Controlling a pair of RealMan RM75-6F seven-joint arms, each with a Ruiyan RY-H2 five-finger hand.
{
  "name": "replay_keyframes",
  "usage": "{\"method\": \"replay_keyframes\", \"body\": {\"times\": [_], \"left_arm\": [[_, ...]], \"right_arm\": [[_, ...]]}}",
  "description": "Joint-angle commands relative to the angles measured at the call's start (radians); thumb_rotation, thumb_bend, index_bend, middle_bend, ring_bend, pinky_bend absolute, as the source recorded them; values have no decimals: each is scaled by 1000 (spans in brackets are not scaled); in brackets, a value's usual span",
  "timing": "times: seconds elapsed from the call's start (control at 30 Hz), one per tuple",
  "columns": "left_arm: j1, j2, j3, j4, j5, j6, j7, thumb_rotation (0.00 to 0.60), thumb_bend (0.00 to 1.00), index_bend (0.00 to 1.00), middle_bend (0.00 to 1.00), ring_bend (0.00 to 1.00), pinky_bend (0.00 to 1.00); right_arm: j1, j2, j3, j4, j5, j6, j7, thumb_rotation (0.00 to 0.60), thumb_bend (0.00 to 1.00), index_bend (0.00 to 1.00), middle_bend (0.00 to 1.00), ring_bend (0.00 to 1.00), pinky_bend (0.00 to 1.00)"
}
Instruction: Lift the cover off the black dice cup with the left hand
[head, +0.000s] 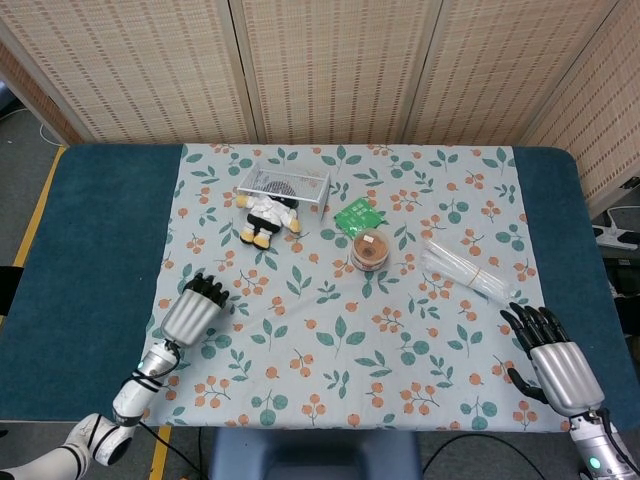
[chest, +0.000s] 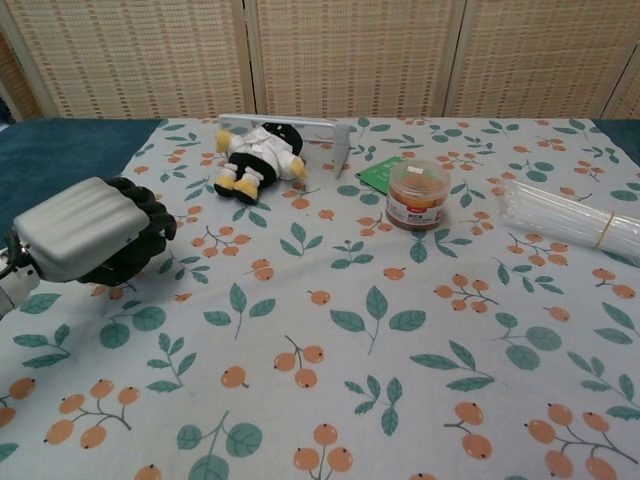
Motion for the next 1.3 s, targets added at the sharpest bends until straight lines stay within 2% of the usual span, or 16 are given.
{"method": "replay_keyframes", "body": {"times": [0.03,0.17,0.3,0.43,0.5,0.73,0.93,1.03,1.13,1.3], "left_arm": [[-30,-35,44,54,-17,8,23,600,762,370,442,463,554],[-37,-48,74,76,-33,14,19,600,745,303,369,378,545],[-42,-45,99,76,-54,9,-8,600,630,206,317,324,548],[-40,-21,114,20,-96,-14,-39,600,550,36,258,274,531],[-37,-4,123,-21,-113,-25,-50,600,523,6,226,243,530],[-38,127,149,-303,-231,-164,-192,600,435,0,170,195,490],[-59,225,162,-468,-318,-267,-270,600,408,0,146,167,477],[-71,257,174,-507,-346,-303,-254,600,388,0,96,115,457],[-79,273,179,-535,-366,-315,-256,600,369,0,31,50,389],[-68,286,186,-571,-320,-235,-314,600,363,0,26,42,364]], "right_arm": [[-2,1,1,-1,0,6,1,600,248,0,0,0,0],[-3,0,2,0,1,5,-1,600,248,0,0,0,0],[-1,-2,1,1,1,1,-4,600,248,0,0,0,0],[-3,-3,1,1,-1,5,-4,600,247,0,0,0,0],[-3,-3,1,0,-3,7,-4,600,248,0,0,0,0],[-5,-3,-1,0,-8,11,-3,600,248,0,0,0,0],[-6,-3,-3,-1,-13,13,-4,600,248,0,0,0,0],[-7,-3,-4,-1,-15,15,-4,600,248,0,0,0,0],[-8,-3,-5,-2,-16,15,-4,600,248,0,0,0,0],[-6,-4,-4,-1,-13,10,-9,600,248,0,0,0,0]]}}
